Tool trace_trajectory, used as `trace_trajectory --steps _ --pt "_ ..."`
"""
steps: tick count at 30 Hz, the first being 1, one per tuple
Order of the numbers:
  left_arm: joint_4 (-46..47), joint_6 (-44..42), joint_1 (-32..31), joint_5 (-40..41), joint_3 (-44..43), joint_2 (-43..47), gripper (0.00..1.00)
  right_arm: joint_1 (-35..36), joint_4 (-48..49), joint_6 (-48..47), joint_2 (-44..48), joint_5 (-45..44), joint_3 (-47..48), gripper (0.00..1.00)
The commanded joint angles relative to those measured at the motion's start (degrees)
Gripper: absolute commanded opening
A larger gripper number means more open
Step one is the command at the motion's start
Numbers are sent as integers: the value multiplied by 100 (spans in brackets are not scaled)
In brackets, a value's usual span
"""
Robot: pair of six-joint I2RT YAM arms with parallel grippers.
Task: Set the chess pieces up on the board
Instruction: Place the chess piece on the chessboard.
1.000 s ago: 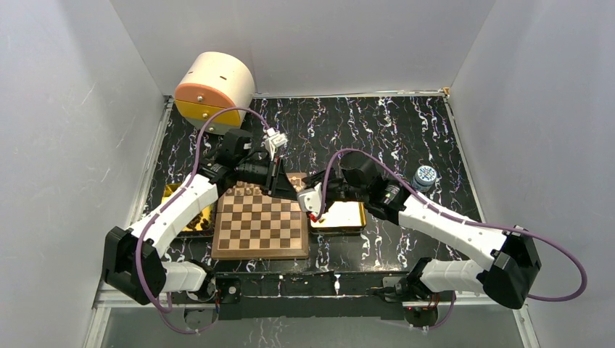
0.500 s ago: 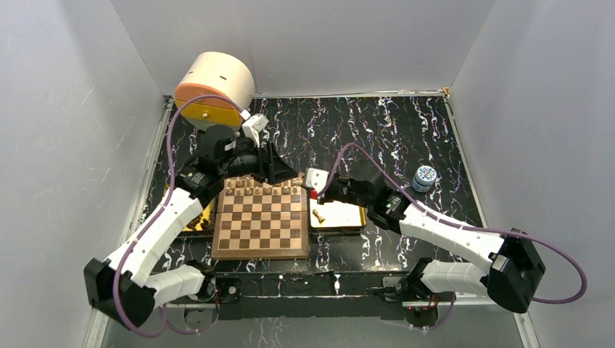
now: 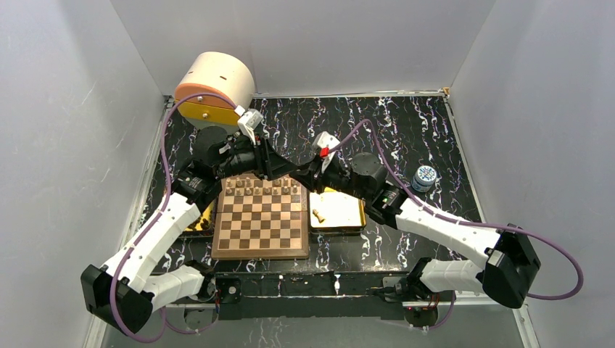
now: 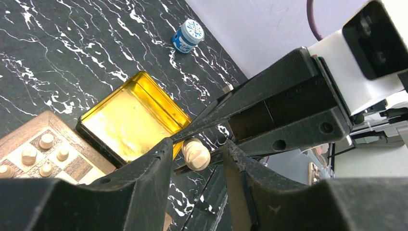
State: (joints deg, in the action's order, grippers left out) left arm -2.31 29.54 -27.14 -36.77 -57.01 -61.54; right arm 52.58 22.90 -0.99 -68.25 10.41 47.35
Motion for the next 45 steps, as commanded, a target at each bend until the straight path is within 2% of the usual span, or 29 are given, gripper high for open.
trace_trajectory --steps 1,3,6,10,11,14,17,19,23,25,33,38,45 --pt "204 -131 15 -309 6 -1 37 23 311 593 -54 -25 369 12" --pt "204 -133 15 -351 -1 -24 31 24 383 630 -50 -48 310 12" --pt "204 -191 15 -344 2 -20 17 18 415 643 -63 -41 257 11" --pt "133 -248 15 -233 -37 -14 7 25 383 633 -76 -48 212 15" --pt "62 -280 15 -176 -81 -22 5 22 356 631 -70 -49 191 19" --pt "-206 -447 15 65 -217 -55 2 24 257 633 -14 -123 87 40" --pt "-554 -674 15 626 -341 -77 0 25 119 631 146 -226 -120 66" --pt "-719 -785 15 1061 -368 -75 1 22 49 625 310 -289 -311 76" --pt "-885 -973 15 1868 -352 -112 0 24 -83 689 796 -403 -708 87" --pt "-938 -1048 15 2377 -330 -193 0 24 -162 725 1036 -421 -883 98" --pt "-1038 -1196 15 4294 -102 -882 1 24 -639 751 1885 -628 -1283 99" --pt "-717 -1226 15 5310 244 -1170 0 25 -680 649 2369 -801 -1533 99" --pt "-247 -1185 15 5351 524 -1466 0 24 -748 541 2597 -872 -1623 99"
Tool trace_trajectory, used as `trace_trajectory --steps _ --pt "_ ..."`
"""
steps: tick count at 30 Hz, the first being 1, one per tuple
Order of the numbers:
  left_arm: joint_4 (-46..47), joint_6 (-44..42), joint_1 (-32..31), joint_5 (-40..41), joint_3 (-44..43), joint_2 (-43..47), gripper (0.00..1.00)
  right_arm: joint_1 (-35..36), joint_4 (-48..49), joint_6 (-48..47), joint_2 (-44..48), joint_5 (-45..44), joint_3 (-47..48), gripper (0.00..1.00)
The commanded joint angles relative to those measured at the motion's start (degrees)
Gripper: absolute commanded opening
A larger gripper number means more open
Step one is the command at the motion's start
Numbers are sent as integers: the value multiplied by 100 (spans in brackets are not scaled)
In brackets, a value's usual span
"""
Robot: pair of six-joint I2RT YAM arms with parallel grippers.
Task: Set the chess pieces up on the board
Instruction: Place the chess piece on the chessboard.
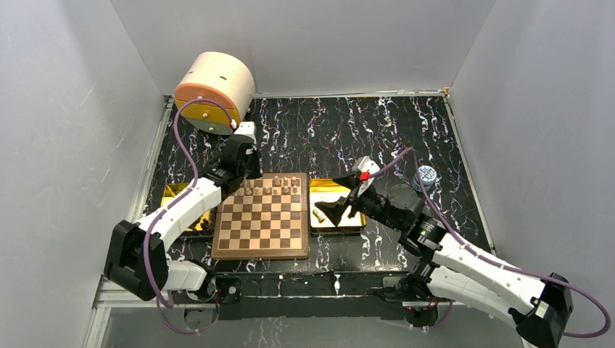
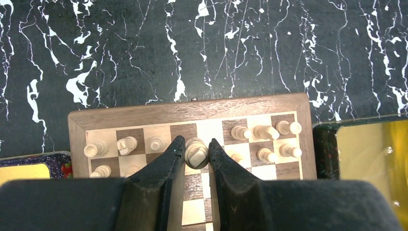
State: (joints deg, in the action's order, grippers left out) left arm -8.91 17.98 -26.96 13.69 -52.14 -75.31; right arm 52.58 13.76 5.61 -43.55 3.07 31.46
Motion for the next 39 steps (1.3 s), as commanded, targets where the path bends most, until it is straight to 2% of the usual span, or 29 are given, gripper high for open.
trace_trajectory --steps 1,8,39 --pt "397 -35 -2 293 41 -174 0 25 177 -122 127 -135 -43 99" --pt "473 -14 -2 249 125 -513 0 19 253 -127 133 -107 -94 99" --pt "1074 136 -2 -351 380 -927 3 20 382 -130 41 -131 -150 99"
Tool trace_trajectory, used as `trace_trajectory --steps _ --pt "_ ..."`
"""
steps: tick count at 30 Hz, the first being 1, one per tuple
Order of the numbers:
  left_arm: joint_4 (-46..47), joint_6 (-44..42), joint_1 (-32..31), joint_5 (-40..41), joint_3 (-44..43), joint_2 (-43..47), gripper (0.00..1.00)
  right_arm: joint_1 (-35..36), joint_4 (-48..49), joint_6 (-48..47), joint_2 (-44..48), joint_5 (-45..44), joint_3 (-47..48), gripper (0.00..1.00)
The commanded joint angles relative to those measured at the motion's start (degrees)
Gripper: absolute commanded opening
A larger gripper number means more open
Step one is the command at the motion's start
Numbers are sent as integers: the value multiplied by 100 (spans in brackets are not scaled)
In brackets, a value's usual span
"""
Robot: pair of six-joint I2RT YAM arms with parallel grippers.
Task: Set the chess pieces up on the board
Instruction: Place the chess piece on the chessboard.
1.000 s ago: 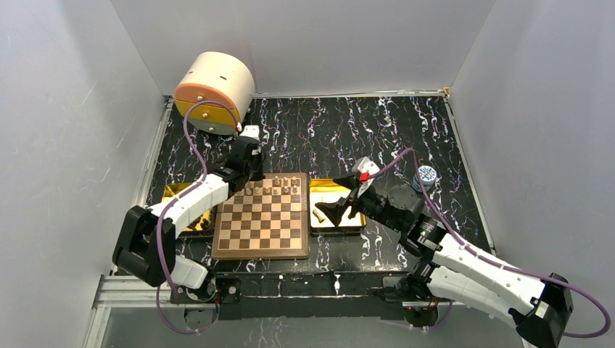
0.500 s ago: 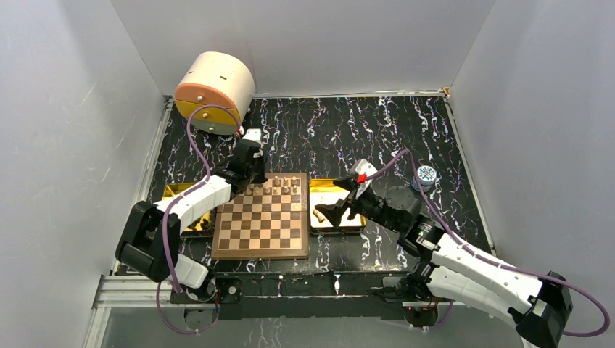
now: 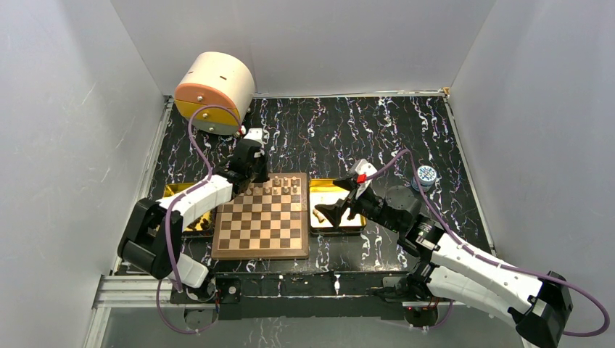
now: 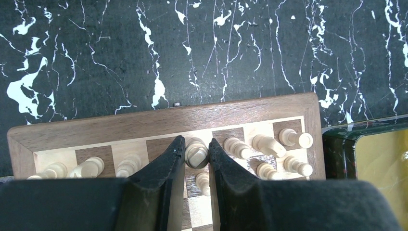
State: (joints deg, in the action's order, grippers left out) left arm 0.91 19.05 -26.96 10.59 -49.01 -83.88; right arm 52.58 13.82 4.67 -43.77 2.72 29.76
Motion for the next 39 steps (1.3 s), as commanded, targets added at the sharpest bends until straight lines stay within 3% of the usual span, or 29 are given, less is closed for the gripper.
trace_trajectory --steps 1,7,15,25,39 --pt "90 29 -2 -59 60 -80 3 21 382 -36 60 -96 21 99" --pt "64 29 -2 -87 50 -158 7 24 393 -50 57 -125 12 99" --pt "-29 29 -2 -145 27 -172 21 22 406 -51 53 -144 12 99" --pt "-292 -1 -2 -197 -136 -145 30 20 419 -62 35 -148 18 99" --pt "-381 -101 -2 -114 -425 -200 36 25 462 -65 -56 -79 78 99"
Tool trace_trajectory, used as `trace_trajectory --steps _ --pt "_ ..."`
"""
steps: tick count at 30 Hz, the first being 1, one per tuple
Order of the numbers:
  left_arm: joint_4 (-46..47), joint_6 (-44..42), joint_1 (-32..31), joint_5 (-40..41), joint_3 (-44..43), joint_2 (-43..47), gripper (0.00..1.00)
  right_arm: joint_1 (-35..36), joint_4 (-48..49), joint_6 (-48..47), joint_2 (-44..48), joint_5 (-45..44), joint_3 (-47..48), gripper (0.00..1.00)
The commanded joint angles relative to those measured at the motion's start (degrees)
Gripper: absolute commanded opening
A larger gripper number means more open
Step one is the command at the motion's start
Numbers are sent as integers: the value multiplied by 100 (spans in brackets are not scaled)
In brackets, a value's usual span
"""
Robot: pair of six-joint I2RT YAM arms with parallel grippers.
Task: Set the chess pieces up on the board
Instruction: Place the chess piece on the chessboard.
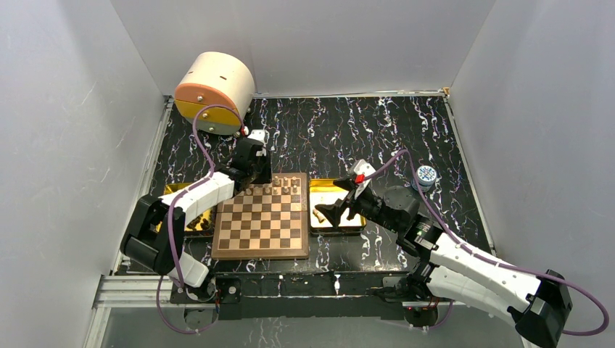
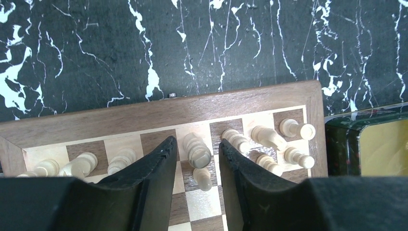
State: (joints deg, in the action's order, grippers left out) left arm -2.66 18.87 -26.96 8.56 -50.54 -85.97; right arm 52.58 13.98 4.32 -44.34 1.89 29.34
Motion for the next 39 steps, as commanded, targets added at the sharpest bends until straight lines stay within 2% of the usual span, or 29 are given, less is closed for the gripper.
trace_trajectory --steps 1,10,21,34,39 --pt "-23 -92 -2 67 -298 -16 35 25 448 -32 -8 9 129 99" --pt "-120 -133 -2 23 -354 -33 28 25 454 -31 -69 4 149 99" --pt "-268 -143 -2 -41 -386 -35 27 24 514 11 -154 22 158 99" --pt "-364 -191 -2 -179 -477 76 14 19 518 94 -183 13 106 99" --pt "-509 -178 -2 -58 -602 57 14 25 542 91 -200 15 115 99"
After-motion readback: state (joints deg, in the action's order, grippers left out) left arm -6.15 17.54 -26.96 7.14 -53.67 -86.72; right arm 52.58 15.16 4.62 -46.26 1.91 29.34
